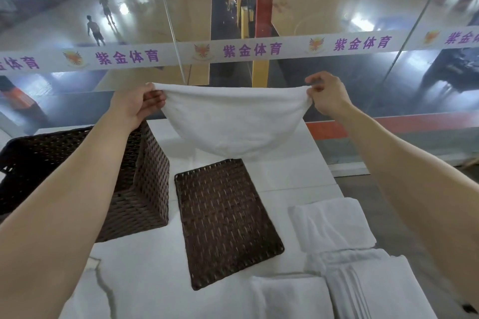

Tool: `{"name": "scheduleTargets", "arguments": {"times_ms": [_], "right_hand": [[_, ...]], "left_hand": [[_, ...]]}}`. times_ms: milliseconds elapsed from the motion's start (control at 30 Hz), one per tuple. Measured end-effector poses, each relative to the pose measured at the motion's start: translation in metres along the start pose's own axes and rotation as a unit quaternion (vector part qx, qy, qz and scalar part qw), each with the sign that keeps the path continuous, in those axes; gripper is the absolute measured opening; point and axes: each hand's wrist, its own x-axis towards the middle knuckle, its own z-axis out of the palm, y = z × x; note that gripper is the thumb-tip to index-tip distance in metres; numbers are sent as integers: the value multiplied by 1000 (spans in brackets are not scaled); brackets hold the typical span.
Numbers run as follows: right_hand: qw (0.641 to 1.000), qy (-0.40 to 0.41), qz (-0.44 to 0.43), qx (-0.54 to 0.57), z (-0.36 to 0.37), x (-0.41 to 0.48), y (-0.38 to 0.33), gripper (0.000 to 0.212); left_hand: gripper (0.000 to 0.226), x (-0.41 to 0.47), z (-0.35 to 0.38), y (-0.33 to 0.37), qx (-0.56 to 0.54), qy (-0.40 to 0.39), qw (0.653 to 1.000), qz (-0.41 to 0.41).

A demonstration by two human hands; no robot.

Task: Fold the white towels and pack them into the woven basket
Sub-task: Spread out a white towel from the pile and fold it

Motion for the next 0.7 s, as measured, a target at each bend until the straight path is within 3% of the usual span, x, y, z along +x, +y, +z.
{"name": "scheduleTargets", "arguments": {"times_ms": [433, 700], "right_hand": [[999, 15, 50, -1, 7, 9, 14, 16], [983, 92, 24, 157, -12, 19, -10, 21]], "left_hand": [[15, 12, 13, -2, 29, 5, 998, -49], [16, -3, 48, 36, -39, 0, 997, 70]]}}
